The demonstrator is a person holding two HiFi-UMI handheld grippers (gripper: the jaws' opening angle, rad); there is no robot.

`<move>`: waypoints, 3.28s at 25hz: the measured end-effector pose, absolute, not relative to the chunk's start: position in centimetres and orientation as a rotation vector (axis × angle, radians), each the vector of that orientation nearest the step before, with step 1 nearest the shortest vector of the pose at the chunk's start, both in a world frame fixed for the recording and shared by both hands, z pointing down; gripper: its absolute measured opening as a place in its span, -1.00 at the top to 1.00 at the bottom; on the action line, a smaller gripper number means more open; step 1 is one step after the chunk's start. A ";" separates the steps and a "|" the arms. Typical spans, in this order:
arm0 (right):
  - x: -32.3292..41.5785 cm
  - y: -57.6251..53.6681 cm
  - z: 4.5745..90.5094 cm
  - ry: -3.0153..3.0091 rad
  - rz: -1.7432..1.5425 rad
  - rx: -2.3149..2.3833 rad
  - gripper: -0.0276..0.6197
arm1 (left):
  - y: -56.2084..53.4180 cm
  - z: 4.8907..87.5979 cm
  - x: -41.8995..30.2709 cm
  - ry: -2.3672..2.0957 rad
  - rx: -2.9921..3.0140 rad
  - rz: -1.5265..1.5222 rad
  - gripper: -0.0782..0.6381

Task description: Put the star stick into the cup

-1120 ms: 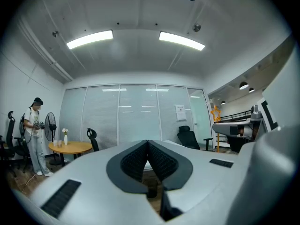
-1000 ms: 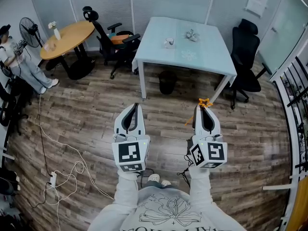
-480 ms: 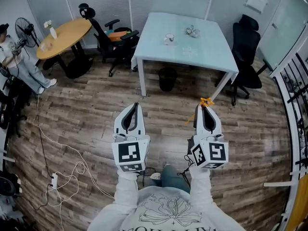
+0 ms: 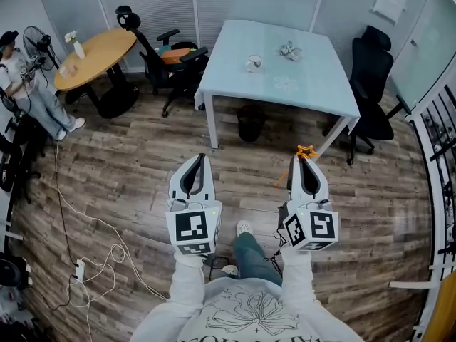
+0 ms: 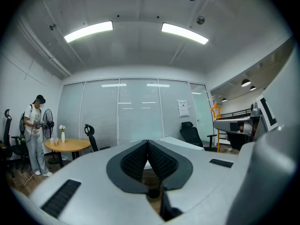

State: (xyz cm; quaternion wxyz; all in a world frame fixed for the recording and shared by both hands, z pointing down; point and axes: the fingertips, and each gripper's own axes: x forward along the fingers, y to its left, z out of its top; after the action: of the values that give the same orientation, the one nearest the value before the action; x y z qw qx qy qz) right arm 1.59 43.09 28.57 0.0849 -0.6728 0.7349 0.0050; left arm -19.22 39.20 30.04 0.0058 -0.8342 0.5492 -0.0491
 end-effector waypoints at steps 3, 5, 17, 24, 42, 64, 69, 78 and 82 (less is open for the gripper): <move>2.7 39.8 28.3 2.196 0.022 -1.985 0.86 | 36.1 29.4 -18.0 1.725 -2.592 -0.128 0.77; 3.5 37.4 28.1 2.205 0.028 -1.968 0.86 | 34.0 29.0 -17.1 1.731 -2.582 -0.116 0.76; 9.6 24.6 26.3 2.234 0.057 -1.887 0.86 | 22.4 27.4 -11.3 1.779 -2.521 -0.096 0.76; 11.2 20.0 27.1 2.246 0.027 -1.878 0.86 | 18.0 28.7 -10.7 1.825 -2.513 -0.132 0.76; 13.5 7.7 29.3 2.206 -0.021 -1.921 0.86 | 5.1 30.4 -8.0 1.765 -2.562 -0.135 0.76; 14.3 -15.3 28.1 2.133 0.053 -2.038 0.86 | -20.5 30.3 -5.3 1.578 -2.705 -0.128 0.77; 14.4 -19.3 29.4 2.127 0.025 -2.061 0.86 | -24.5 32.0 -5.0 1.572 -2.743 -0.161 0.77; 14.5 -23.8 31.2 2.119 -0.026 -2.095 0.86 | -29.2 34.6 -4.4 1.555 -2.803 -0.226 0.77; 14.7 -25.2 31.8 2.124 -0.030 -2.108 0.86 | -30.3 35.8 -3.6 1.544 -2.829 -0.255 0.76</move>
State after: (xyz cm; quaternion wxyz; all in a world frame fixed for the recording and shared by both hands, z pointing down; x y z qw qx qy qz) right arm 14.75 -25.15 31.83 0.0747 -0.7024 0.7078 -0.0099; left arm -3.60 -30.26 35.75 -0.0458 -0.8741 0.4771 -0.0789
